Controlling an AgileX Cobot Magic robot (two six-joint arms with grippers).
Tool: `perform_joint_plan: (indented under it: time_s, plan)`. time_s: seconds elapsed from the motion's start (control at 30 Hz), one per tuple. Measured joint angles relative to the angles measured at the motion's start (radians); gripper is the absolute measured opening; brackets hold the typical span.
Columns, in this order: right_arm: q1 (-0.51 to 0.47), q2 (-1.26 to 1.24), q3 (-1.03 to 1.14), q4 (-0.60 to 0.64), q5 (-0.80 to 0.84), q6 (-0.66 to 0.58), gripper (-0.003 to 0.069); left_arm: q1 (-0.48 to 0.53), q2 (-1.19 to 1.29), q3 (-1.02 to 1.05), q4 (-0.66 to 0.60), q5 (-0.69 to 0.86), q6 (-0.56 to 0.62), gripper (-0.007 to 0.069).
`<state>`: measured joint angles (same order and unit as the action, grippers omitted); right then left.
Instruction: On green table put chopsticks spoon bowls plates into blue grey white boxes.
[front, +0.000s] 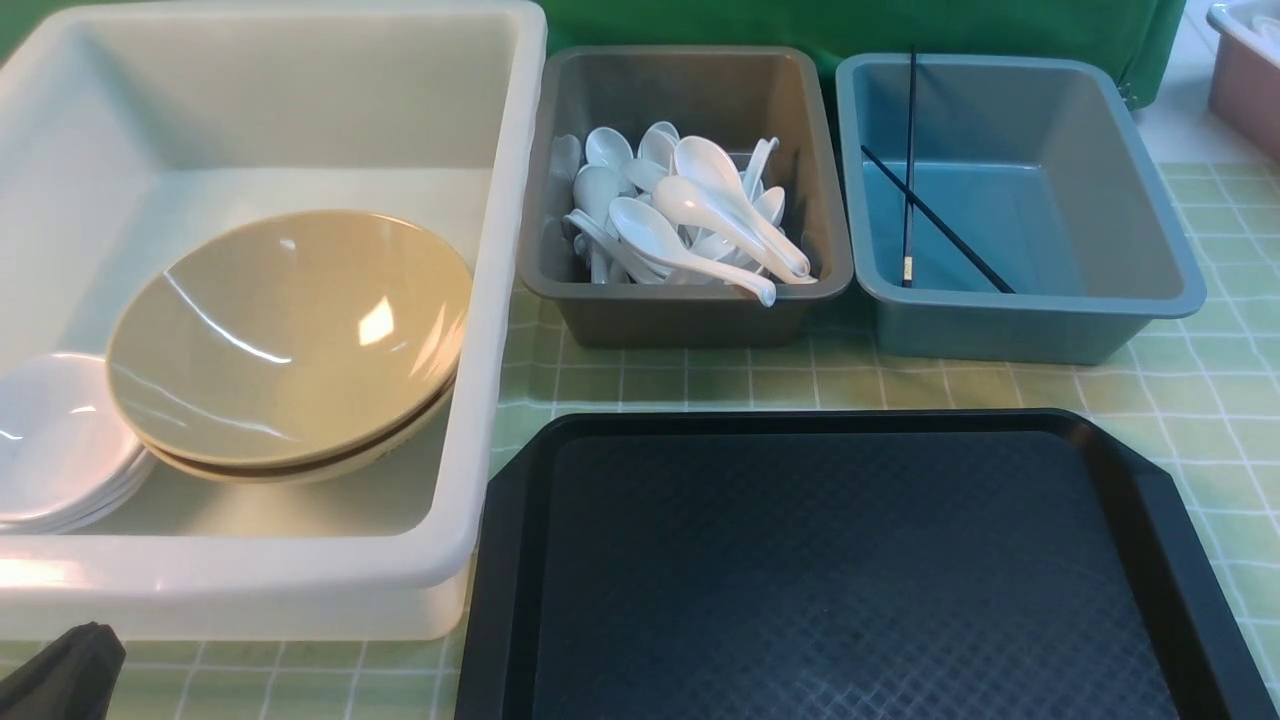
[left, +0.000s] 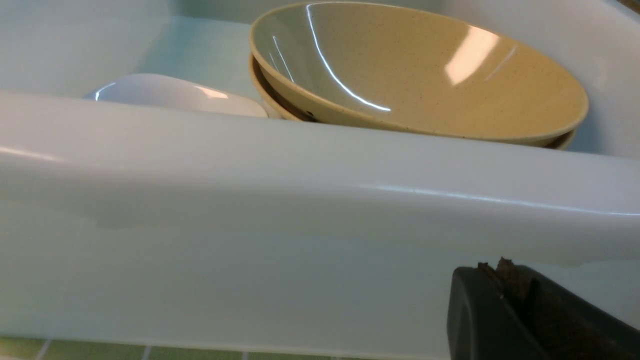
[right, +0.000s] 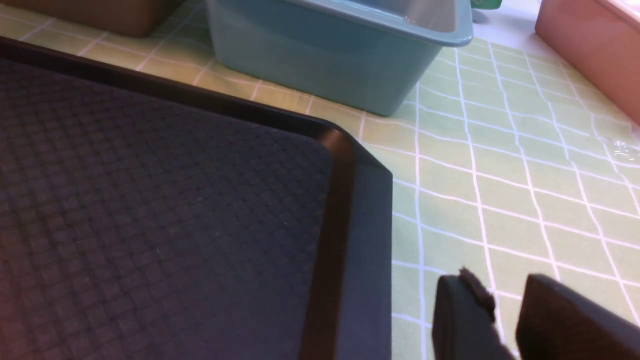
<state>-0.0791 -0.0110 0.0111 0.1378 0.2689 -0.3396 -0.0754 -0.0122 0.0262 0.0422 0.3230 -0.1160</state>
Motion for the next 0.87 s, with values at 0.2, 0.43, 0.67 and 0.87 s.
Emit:
perform_joint_plan:
  time_s: [0.2,0.43,0.67,0.87]
  plan:
    - [0.000,0.000,0.000,0.000,0.000,0.000,0.0186,0.000,0.000,0.000,0.000,0.000,0.000,-0.0001]
    - [0.000,0.000,0.000,0.000,0.000,0.000,0.0193,0.000,0.000,0.000,0.000,0.000,0.000,-0.0001]
    - [0.000,0.000,0.000,0.000,0.000,0.000,0.0200,0.000,0.000,0.000,0.000,0.000,0.000,-0.0001]
    - [0.000,0.000,0.000,0.000,0.000,0.000,0.0205,0.000,0.000,0.000,0.000,0.000,0.000,-0.0001]
